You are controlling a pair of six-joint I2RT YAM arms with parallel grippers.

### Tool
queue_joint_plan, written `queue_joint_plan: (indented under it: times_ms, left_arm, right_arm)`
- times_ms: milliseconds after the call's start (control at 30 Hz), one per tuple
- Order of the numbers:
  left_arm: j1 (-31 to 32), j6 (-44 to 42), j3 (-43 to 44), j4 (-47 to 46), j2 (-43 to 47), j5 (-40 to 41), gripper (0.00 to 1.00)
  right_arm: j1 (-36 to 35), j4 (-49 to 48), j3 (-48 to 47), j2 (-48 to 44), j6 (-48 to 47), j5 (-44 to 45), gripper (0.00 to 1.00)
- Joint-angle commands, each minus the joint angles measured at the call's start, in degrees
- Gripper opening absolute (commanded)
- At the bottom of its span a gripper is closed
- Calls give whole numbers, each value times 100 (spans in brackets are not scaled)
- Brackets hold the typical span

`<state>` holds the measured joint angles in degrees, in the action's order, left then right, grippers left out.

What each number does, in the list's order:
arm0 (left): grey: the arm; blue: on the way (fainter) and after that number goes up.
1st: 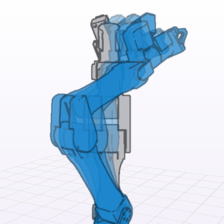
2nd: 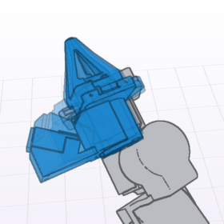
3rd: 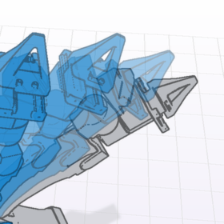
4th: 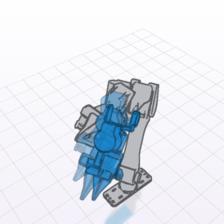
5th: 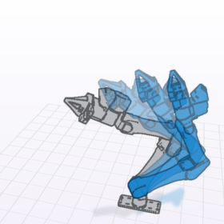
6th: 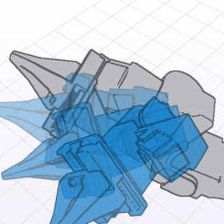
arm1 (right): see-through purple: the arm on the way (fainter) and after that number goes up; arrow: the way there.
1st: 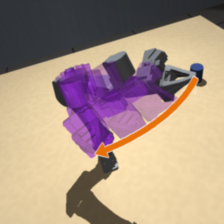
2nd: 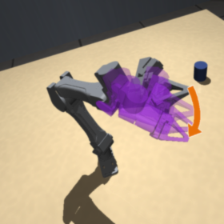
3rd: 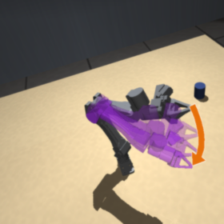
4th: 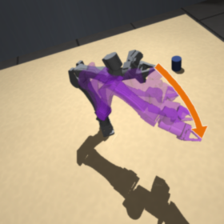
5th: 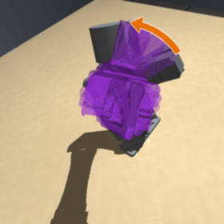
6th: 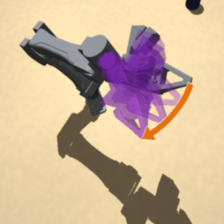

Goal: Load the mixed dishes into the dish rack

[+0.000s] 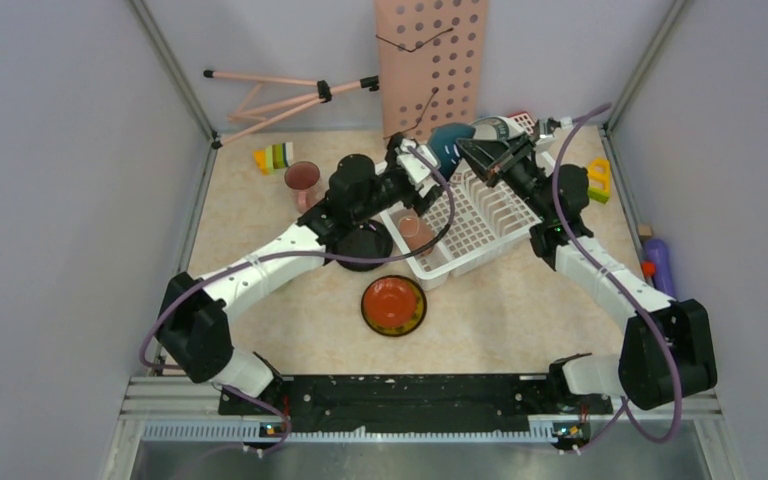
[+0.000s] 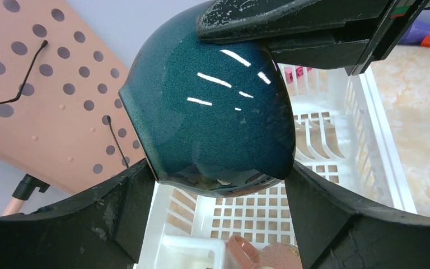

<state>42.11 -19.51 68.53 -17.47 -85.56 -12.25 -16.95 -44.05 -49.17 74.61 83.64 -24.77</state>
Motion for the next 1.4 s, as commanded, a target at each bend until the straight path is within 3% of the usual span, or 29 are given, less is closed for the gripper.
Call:
queue_joint_plan:
  times_ms: [0,33,67,233,467,500,567,967,1167,1367]
  left_arm:
    - [111,-298,408,164,-171,-121,12]
    - [106,-360,465,239,-213,-82,2]
    - [105,-400,487,311,-249,-39,0]
    - [105,-562,459,323,-400,51,0]
    - [105,-647,540,385,-921,-9,0]
    - [109,-617,542,361,-989,-7,0]
    - [105,-536,548,309,-1110,19,0]
    - [98,-540,991,381,-1724,317,0]
    - [105,-815,1461,698,-2010,503,0]
    - [105,-960,1984,1319,-2280,485,0]
  right_arm:
    - [-36,-643,34,-266,-28,-182,7]
    - [-36,-572,79,-247,-64,-171,11]
    - [-31,-524,127,-227,-82,-150,14]
    - [-15,-280,423,-62,-89,-91,22]
    - [112,-174,958,39,-116,11,21]
    - [129,-91,1003,49,-145,9,27]
    - [157,119,1023,45,-276,-29,50]
    - [488,2327,1103,-443,-573,491,95]
    - [614,4352,373,-618,-1145,1011,99]
    - [749,4751,184,-853,-1539,1318,99]
